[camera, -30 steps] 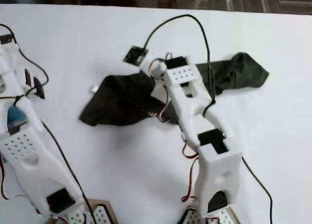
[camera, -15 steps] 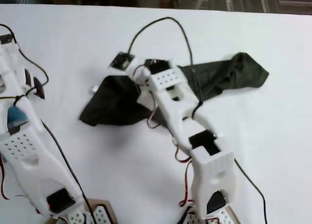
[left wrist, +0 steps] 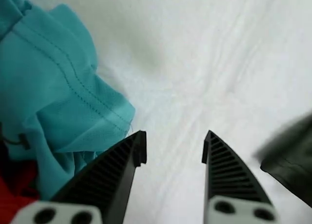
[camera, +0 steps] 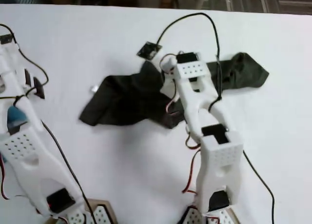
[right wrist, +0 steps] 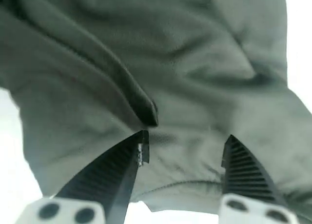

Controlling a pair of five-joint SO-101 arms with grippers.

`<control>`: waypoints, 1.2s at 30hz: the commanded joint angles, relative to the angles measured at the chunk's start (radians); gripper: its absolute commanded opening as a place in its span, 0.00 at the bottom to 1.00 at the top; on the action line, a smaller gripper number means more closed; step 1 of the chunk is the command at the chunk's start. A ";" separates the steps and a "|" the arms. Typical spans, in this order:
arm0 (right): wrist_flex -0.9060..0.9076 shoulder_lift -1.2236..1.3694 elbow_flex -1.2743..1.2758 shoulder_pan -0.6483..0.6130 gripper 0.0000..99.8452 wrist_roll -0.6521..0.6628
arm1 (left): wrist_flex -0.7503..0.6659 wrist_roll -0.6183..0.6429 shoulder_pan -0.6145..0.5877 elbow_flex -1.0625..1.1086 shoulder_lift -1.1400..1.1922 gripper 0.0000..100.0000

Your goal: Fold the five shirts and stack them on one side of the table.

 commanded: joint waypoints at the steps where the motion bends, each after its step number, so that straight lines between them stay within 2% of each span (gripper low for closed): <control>1: -0.010 0.030 -0.069 -0.008 0.24 0.002 | 0.014 -0.003 -0.008 -0.002 -0.008 0.22; 14: 0.228 0.048 -0.256 -0.015 0.24 0.000 | 0.012 -0.003 -0.005 -0.001 -0.008 0.22; 23: 0.202 0.056 -0.212 -0.102 0.24 -0.035 | 0.014 -0.003 -0.006 -0.001 -0.008 0.22; 31: 0.170 0.059 -0.138 -0.101 0.23 -0.035 | 0.014 -0.005 -0.011 -0.002 -0.008 0.22; 36: 0.081 0.058 -0.055 -0.068 0.23 -0.035 | 0.012 -0.005 -0.009 -0.002 -0.008 0.22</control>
